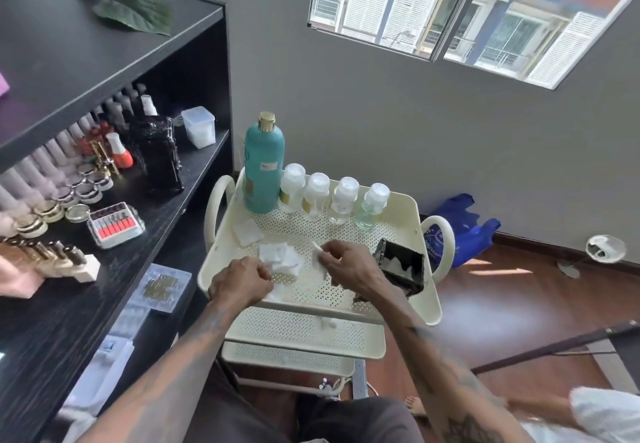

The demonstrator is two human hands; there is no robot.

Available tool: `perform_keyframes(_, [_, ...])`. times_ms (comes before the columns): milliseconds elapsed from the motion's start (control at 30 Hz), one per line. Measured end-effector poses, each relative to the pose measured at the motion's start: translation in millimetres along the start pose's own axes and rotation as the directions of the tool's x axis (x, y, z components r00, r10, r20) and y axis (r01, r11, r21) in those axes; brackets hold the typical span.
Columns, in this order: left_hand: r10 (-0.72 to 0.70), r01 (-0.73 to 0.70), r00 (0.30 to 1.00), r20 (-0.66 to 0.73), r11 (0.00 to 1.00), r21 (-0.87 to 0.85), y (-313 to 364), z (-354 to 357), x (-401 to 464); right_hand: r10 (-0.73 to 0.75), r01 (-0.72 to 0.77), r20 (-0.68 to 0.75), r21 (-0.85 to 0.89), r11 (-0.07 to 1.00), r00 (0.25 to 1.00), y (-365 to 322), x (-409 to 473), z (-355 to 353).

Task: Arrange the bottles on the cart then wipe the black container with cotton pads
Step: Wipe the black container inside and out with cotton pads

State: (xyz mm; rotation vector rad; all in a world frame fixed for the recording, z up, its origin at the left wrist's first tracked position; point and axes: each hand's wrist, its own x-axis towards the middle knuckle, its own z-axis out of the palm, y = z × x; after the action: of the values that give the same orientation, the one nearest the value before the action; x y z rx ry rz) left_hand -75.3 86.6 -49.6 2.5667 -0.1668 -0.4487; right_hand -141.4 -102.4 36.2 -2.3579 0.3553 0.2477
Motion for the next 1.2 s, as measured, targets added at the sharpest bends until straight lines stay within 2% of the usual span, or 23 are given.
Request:
perform_keyframes(133, [-0.005,0.005,1.000,0.016,1.000,-0.012,0,0,1,-0.117,0.136,-0.113,0.170,0.976,0.987,-19,-37,-56])
perform_keyframes(233, [-0.013,0.014,0.999,0.031,1.000,-0.009,-2,-1,1,-0.129,0.224,-0.268,0.365,0.904,0.955,-17,-57,-93])
perform_keyframes(267, [-0.016,0.016,0.999,0.036,1.000,-0.010,-2,-1,1,-0.138,0.265,-0.355,0.340,0.902,0.925,-9,-59,-101])
perform_keyframes(300, [-0.018,0.018,0.999,0.040,1.000,-0.011,-3,-1,2,-0.162,0.290,-0.446,0.236,0.928,0.880,1,-60,-107])
perform_keyframes(367, [-0.024,0.025,0.999,0.044,1.000,-0.015,-3,-1,2,-0.246,0.257,-0.540,-0.056,0.965,0.805,26,-57,-110])
perform_keyframes(400, [-0.029,0.030,0.999,0.043,0.999,-0.016,-2,-1,2,-0.285,0.228,-0.526,-0.171,0.958,0.802,38,-54,-108])
perform_keyframes(467, [-0.038,0.038,0.998,0.043,0.999,-0.009,-1,-2,1,-0.286,0.157,-0.397,-0.326,0.932,0.872,55,-47,-97])
perform_keyframes(533, [-0.033,0.033,0.998,0.048,0.999,-0.008,0,-3,0,-0.218,0.086,-0.233,-0.472,0.878,0.948,62,-42,-85])
perform_keyframes(633, [-0.024,0.025,0.998,0.060,1.000,-0.015,2,-3,-1,-0.044,-0.011,-0.078,-0.586,0.810,0.996,54,-34,-83])
perform_keyframes(733, [-0.028,0.030,0.998,0.063,0.999,-0.017,2,-5,-3,0.098,0.003,0.079,-0.796,0.606,0.992,38,-25,-81])
perform_keyframes(800, [-0.027,0.027,0.998,0.062,1.000,-0.014,1,-6,-3,0.141,-0.003,0.101,-0.802,0.597,0.985,36,-20,-75])
perform_keyframes(967, [-0.010,0.011,0.998,0.064,1.000,-0.010,3,-6,-5,0.191,-0.040,0.131,-0.717,0.696,0.973,35,-24,-83])
perform_keyframes(1033, [0.000,0.001,0.998,0.059,1.000,-0.010,3,-6,-6,0.103,-0.015,0.097,-0.652,0.758,0.990,37,-34,-97])
perform_keyframes(1133, [0.039,-0.039,0.999,0.030,0.999,-0.008,2,-7,-7,-0.068,0.033,-0.060,-0.459,0.888,0.996,52,-53,-119])
perform_keyframes(1200, [0.070,-0.070,0.998,0.002,0.998,-0.001,0,-7,-8,-0.047,0.014,-0.066,-0.422,0.906,0.997,63,-61,-124])
